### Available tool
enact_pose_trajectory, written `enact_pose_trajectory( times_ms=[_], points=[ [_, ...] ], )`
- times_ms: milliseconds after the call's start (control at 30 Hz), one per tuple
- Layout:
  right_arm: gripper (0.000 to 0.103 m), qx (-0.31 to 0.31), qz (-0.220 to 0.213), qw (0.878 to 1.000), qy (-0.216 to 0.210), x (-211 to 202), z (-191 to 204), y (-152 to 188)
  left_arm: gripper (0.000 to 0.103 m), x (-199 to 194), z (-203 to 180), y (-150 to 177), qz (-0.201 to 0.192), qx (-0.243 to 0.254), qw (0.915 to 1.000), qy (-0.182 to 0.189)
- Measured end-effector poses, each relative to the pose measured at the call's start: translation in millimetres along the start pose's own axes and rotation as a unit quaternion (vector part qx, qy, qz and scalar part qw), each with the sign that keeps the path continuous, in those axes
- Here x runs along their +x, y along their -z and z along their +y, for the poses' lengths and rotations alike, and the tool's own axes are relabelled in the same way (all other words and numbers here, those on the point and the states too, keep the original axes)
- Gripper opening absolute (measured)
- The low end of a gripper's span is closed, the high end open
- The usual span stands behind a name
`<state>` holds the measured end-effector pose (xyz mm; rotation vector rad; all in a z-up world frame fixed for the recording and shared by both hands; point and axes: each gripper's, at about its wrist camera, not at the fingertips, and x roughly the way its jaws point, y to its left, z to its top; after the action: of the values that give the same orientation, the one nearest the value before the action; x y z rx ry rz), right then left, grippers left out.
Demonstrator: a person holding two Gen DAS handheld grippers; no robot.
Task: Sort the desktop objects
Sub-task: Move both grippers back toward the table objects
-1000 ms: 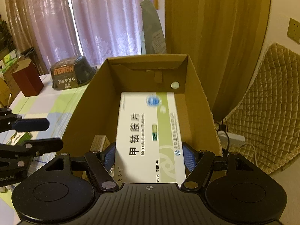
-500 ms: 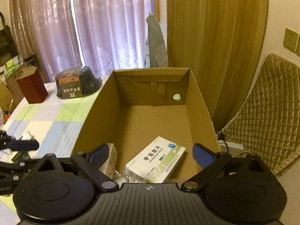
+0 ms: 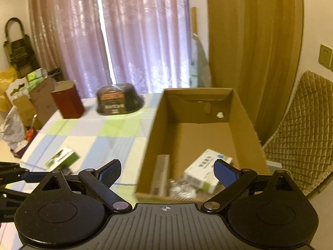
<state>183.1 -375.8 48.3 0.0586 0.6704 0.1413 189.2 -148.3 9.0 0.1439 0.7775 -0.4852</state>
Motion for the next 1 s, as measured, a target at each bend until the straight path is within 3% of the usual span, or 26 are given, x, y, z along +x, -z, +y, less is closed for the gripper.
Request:
enact_pose_trajectory(
  times_ms=[533, 1000],
  points=[
    [0.098, 0.013, 0.053, 0.997, -0.058, -26.3, 88.5, 67.8, 0.076, -90.5, 55.4, 82.4, 0.013, -0.048, 0.9971, -0.058],
    [0.098, 0.013, 0.091, 0.993, -0.079, -22.1, 130.6, 101.2, 0.083, -126.5, 96.6, 127.1, 0.030, -0.061, 0.9915, -0.111]
  ],
)
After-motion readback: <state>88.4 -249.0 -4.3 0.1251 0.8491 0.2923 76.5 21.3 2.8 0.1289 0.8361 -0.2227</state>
